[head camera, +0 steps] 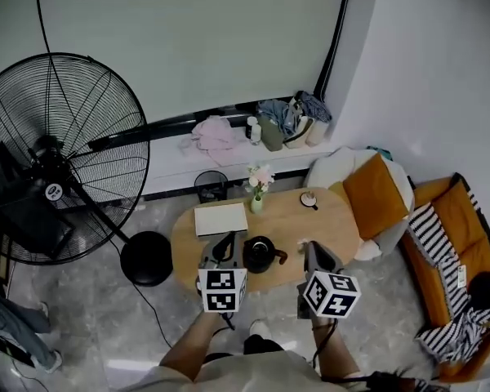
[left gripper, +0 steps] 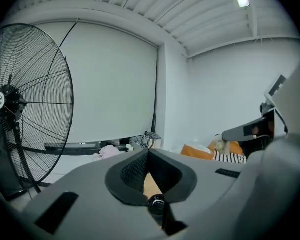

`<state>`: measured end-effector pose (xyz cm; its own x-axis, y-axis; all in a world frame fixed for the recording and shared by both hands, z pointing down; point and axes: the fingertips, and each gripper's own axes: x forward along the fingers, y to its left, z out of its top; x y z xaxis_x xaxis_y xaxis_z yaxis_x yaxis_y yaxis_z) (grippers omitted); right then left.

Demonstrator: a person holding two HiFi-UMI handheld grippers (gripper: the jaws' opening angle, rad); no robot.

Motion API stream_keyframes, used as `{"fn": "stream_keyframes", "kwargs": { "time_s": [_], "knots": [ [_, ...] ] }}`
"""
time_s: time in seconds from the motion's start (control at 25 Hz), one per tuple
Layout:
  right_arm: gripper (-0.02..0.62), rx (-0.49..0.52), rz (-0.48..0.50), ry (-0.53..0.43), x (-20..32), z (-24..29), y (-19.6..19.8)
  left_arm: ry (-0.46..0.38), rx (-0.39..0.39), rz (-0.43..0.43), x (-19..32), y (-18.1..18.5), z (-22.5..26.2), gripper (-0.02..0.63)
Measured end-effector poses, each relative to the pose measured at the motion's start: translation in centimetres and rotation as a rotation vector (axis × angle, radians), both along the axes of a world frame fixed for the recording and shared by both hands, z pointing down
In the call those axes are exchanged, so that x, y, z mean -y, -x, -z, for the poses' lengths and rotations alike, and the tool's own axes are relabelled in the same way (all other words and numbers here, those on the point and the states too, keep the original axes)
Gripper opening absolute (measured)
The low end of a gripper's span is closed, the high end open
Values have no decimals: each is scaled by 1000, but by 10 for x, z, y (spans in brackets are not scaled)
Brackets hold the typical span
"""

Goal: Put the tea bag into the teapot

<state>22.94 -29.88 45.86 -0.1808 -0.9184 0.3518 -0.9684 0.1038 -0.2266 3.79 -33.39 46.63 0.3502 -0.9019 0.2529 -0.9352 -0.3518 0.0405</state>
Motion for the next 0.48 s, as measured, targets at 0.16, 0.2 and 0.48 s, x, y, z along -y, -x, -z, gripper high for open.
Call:
{"fn": "stream_keyframes", "kwargs": {
  "time_s": [0.16,0.2,0.48],
  "knots": [
    [34,0,39,2,33,1,-12,12,5,44,23,-6,-3,5],
    [34,-1,50,3,39,0,-14,16,6,57,26,-6,-4,5],
    [34,27,85,48,68,-14,-4,45,19,111,42,12,-14,5]
  ]
}}
